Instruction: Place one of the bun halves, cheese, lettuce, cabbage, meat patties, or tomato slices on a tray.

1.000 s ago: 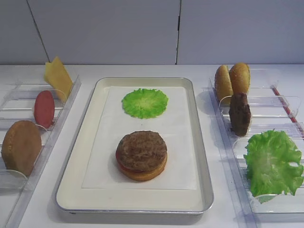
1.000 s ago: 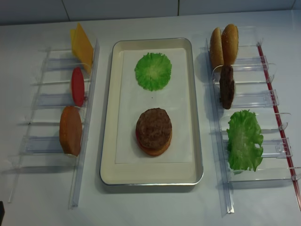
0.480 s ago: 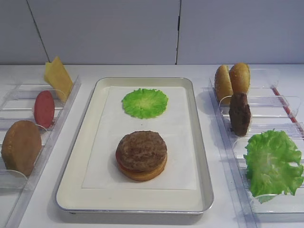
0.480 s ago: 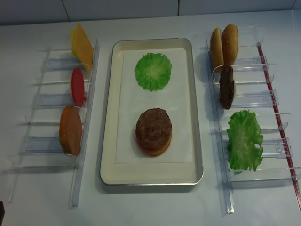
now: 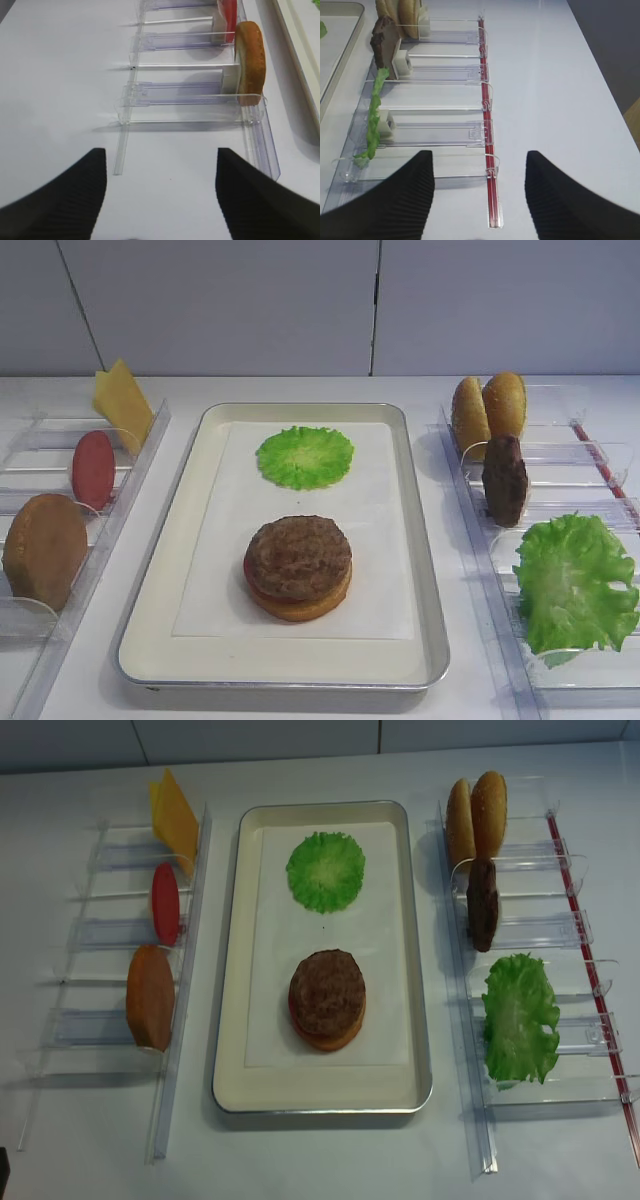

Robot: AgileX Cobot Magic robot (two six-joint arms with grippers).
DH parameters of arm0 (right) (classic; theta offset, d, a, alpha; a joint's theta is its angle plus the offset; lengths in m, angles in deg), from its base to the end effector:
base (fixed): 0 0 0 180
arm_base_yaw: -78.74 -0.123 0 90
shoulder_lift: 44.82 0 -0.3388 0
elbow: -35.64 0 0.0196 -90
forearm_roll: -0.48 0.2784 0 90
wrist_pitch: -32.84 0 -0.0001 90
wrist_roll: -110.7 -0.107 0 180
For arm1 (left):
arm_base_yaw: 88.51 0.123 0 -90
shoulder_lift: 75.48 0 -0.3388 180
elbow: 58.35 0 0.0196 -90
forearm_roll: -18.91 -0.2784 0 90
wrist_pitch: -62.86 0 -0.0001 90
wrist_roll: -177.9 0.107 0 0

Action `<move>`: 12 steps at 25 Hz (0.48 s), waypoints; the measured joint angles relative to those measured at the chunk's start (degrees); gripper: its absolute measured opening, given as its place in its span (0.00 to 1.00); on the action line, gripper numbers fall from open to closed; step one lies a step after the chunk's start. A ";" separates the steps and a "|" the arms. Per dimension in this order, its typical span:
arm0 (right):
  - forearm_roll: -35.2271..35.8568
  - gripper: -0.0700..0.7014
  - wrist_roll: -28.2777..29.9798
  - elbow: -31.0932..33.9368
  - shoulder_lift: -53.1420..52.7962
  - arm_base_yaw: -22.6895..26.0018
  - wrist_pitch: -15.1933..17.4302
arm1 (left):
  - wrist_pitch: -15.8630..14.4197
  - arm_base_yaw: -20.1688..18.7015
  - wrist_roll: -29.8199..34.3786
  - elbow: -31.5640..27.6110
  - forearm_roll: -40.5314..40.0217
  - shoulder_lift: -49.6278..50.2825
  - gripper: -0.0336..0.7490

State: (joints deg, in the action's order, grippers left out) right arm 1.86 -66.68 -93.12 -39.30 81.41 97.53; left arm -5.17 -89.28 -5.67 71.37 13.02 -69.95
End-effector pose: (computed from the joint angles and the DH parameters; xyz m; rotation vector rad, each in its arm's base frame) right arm -0.0238 0.0034 0.2687 -0.0011 2.1196 -0.0257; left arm -0.0293 0.0106 0.2691 -0.0661 2.1567 0.0814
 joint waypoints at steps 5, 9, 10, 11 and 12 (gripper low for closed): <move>0.00 0.63 0.10 0.00 0.00 0.00 0.00 | 0.00 0.00 0.00 0.00 0.00 0.00 0.65; 0.00 0.63 0.10 0.00 0.00 0.00 0.00 | 0.00 0.00 0.00 0.00 0.00 0.00 0.65; 0.00 0.63 0.10 0.00 0.00 0.00 0.00 | 0.00 0.00 0.00 0.00 0.00 0.00 0.65; 0.00 0.63 0.10 0.00 0.00 0.00 0.00 | 0.00 0.00 0.00 0.00 0.00 0.00 0.65; 0.00 0.63 0.10 0.00 0.00 0.00 0.00 | 0.00 0.00 0.00 0.00 0.00 0.00 0.65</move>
State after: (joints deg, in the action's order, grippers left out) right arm 1.86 -66.58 -93.12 -39.30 81.41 97.53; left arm -5.17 -89.28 -5.67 71.37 13.02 -69.95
